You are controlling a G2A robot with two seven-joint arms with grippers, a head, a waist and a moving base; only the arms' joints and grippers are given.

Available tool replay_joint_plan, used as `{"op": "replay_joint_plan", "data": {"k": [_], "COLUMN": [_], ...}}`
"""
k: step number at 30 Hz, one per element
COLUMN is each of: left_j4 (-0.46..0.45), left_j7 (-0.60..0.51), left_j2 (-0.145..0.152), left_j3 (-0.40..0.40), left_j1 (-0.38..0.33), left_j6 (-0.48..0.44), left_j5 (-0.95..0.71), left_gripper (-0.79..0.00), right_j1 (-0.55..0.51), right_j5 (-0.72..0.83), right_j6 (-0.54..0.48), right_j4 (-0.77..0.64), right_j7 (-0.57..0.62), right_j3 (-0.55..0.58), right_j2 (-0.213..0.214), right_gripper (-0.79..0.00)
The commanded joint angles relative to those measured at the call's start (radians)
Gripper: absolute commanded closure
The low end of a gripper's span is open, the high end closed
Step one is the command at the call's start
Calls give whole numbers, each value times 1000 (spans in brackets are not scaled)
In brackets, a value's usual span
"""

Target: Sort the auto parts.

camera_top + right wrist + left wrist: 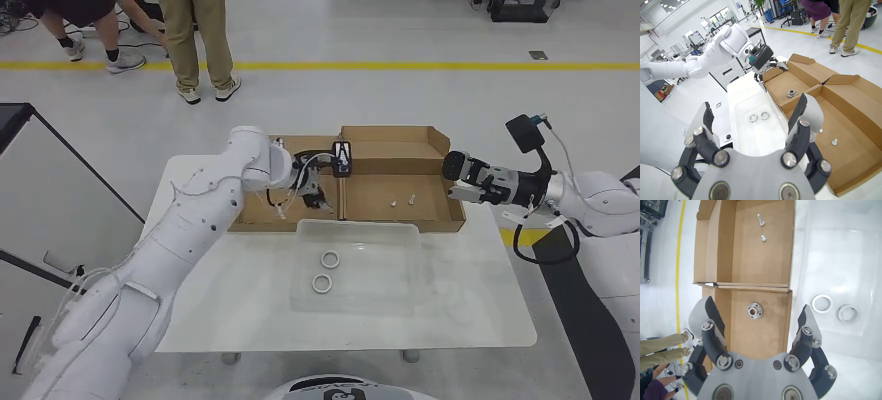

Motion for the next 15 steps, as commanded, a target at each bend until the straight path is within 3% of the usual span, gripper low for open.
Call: {"op": "replay_joint_plan", "data": {"k": [1, 7, 15], "left_j4": [-99, -269, -402], "left_j7": [-91, -180, -288], "left_j2": [18, 74, 138], "left_j3": [-21, 22, 137], "left_j1": [45, 109, 96], "left_j6": [22, 112, 220], "left_j5": [-55, -154, -287], "left_gripper": [-785, -785, -785], "right_j1": [0, 0, 0], "right_j5": [0, 0, 0], "right_j6": [0, 0, 0], "right_j4": [0, 0, 0], "right_j7": [0, 0, 0], "right_j3": [0, 0, 0], "right_j2": [0, 0, 0], "right_gripper": [-785, -785, -785]}}
